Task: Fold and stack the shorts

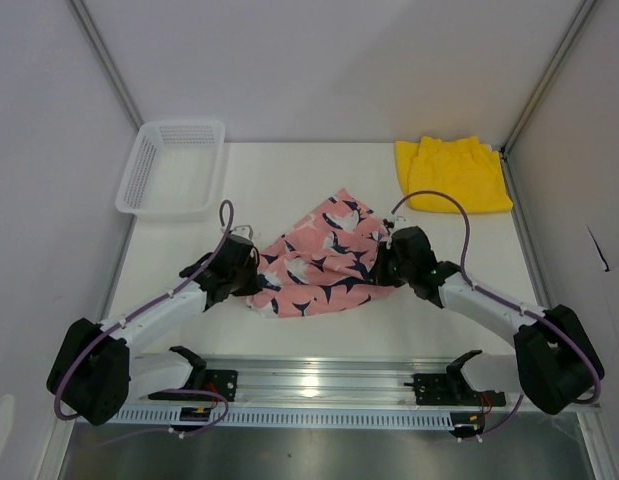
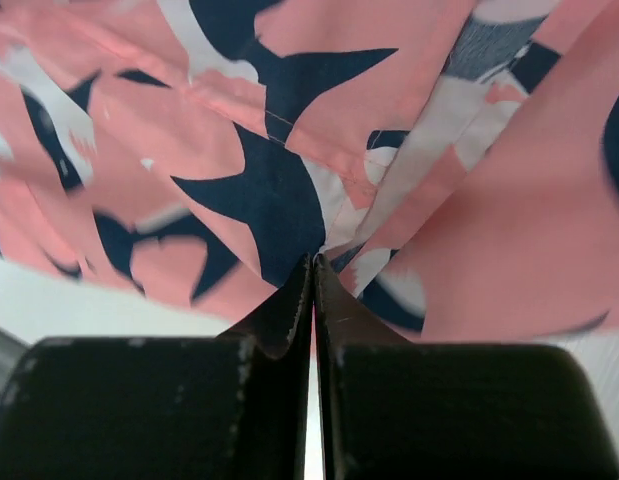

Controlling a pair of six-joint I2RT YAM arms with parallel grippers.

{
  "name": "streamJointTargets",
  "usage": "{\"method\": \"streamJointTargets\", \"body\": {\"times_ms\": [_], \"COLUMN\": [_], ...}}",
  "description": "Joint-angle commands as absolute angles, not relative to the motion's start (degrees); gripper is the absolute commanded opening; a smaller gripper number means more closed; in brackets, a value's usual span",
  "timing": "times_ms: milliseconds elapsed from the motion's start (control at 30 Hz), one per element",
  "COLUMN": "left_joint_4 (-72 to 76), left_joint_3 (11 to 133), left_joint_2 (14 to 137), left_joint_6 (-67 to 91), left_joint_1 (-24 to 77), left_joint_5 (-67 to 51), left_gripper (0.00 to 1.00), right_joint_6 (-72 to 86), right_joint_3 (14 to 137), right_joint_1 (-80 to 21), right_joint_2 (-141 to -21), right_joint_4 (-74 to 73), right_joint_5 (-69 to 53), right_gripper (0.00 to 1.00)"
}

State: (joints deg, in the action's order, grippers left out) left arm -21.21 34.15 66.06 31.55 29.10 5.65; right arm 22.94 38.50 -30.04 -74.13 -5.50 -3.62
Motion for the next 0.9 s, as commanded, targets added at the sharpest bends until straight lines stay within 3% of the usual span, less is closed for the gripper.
{"method": "streamJointTargets", "body": {"times_ms": [0, 100, 233, 333, 567, 867], "left_joint_4": [-19.07, -18.11, -16.79, -15.74, -13.45, -13.18], "left_joint_3": [33.14, 32.43, 31.91, 31.29, 27.52, 25.75], "left_joint_2": [66.18, 66.53, 67.32, 67.76, 65.74, 63.02], "left_joint_6": [32.17, 32.52, 32.96, 33.05, 32.87, 33.75], "left_joint_1": [28.83, 28.83, 28.83, 28.92, 29.88, 30.23], "left_joint_5": [5.89, 5.98, 5.8, 5.63, 6.68, 7.21], "left_gripper": [0.13, 0.14, 0.14, 0.14, 0.14, 0.14], "right_joint_6": [25.66, 25.58, 24.17, 23.82, 23.73, 23.73], "right_joint_3": [34.11, 32.87, 35.59, 37.52, 40.51, 44.47], "right_joint_1": [-32.16, -32.34, -32.26, -30.59, -26.72, -23.91], "right_joint_2": [-67.52, -63.82, -62.14, -63.19, -69.5, -81.82], "right_joint_4": [-10.96, -15.45, -17.49, -15.91, -10.29, -6.24], "right_joint_5": [-3.52, -3.25, -2.29, -5.52, -15.64, -21.36], "right_gripper": [0.0, 0.02, 0.33, 0.47, 0.58, 0.59]}}
